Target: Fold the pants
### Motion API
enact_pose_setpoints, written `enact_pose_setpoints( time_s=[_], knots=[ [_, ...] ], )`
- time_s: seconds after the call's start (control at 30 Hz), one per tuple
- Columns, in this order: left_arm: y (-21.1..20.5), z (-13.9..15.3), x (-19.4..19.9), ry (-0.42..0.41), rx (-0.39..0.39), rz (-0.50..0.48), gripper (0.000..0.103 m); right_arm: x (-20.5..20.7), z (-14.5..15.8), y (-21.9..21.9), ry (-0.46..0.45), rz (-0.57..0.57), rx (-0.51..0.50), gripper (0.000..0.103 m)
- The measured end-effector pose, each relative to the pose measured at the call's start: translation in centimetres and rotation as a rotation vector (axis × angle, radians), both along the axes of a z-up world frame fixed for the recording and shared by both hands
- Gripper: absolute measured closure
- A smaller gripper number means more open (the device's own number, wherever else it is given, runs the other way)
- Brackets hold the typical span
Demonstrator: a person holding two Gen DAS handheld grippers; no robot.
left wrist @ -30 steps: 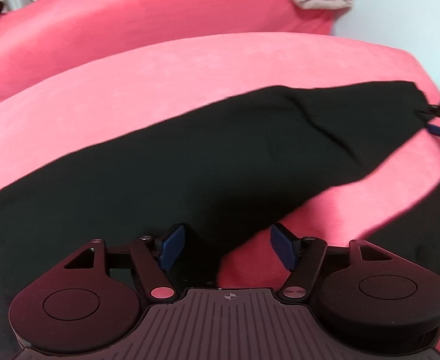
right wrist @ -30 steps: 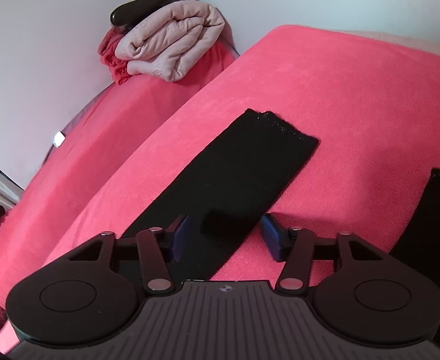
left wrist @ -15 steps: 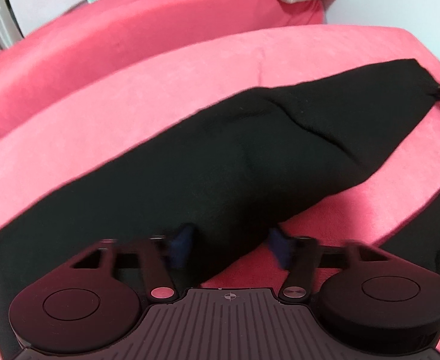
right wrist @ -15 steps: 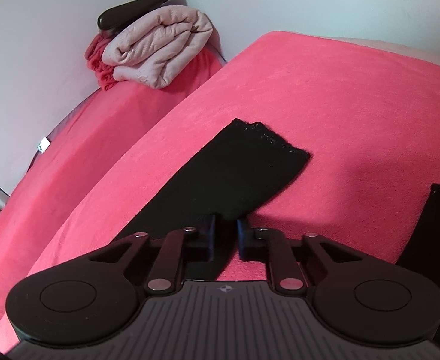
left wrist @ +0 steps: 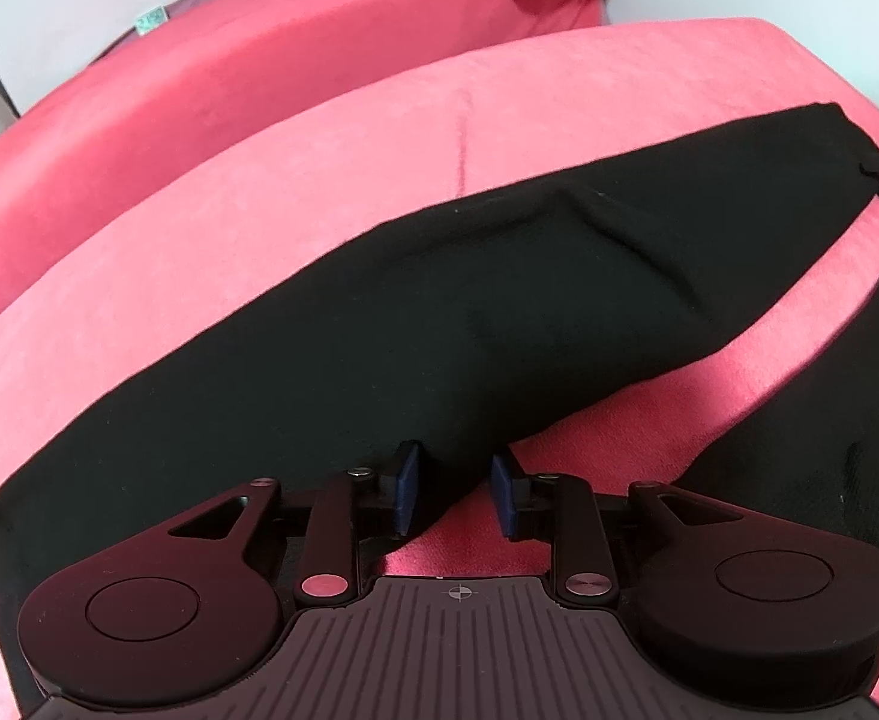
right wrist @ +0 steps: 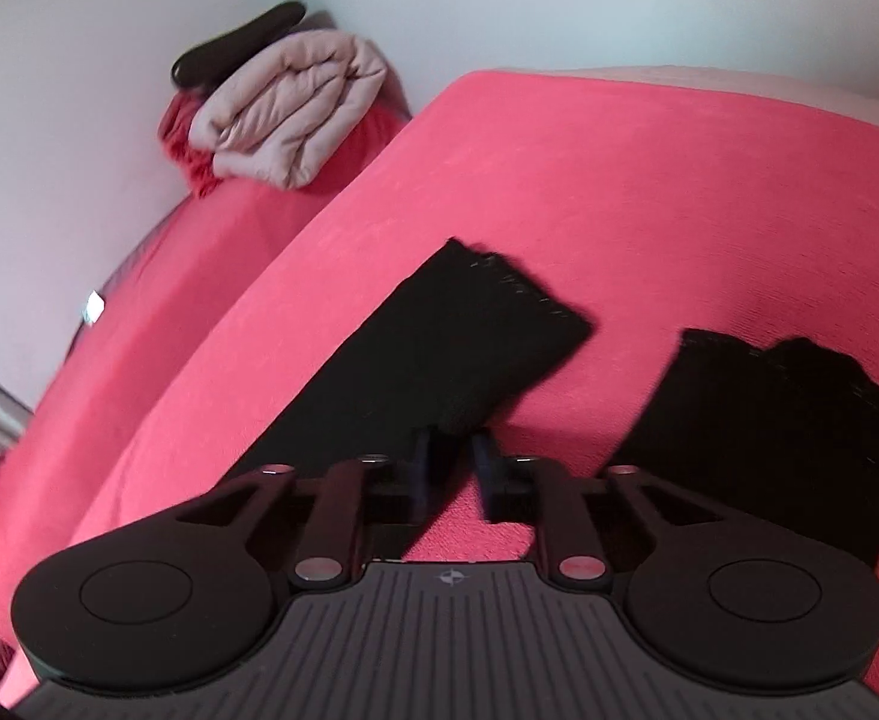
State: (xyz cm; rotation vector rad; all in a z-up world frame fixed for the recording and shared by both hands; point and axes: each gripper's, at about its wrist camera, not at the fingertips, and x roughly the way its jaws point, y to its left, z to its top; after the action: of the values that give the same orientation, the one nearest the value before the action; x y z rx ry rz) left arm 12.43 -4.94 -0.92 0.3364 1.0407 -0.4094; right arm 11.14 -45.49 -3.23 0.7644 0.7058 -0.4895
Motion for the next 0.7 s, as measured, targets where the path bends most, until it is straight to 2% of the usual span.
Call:
enact_pose_setpoints(
  time_s=[0.27,0.33,0.37,0.5,0.53,0.6,0.7],
  knots=[
    [-0.4,-0.1,-0.1,0.018,-0.004,-0.011,0.002,0.6,-0.7,-1.3,-0.012,-0.075,0.032,0.072],
    [-0.3,0.0,-0.1,0.019,-0.007,-0.009,0.002,1.2,-0.6,-1.3,0.007,-0.057,-0.001,0.079],
    [-0.3,0.0,-0.1,0.02,-0.009,-0.008,0.002,1.3,-0.4,-1.4,0.016,-0.04,-0.02,0.094],
    [-0.2,-0.2,0.0,0.026,-0.017,-0.013,0.001,0.4,1.2,-1.8,-0.06,-0.068,-0.1,0.098],
    [-0.2,-0.3,0.2,0.026,-0.016,-0.017,0.001,0.5,0.9,-2.1,-0.047,-0.057,-0.102,0.098],
    [-0.4,-0.5,0.3,0.025,-0.014,-0.019,0.001,1.1,-0.3,-2.9,0.041,-0.038,-0.072,0.098],
    [-0.4,-0.5,0.3,0.025,-0.018,-0.02,0.0,0.8,0.0,-3.0,0.02,-0.035,-0.091,0.098]
  ],
)
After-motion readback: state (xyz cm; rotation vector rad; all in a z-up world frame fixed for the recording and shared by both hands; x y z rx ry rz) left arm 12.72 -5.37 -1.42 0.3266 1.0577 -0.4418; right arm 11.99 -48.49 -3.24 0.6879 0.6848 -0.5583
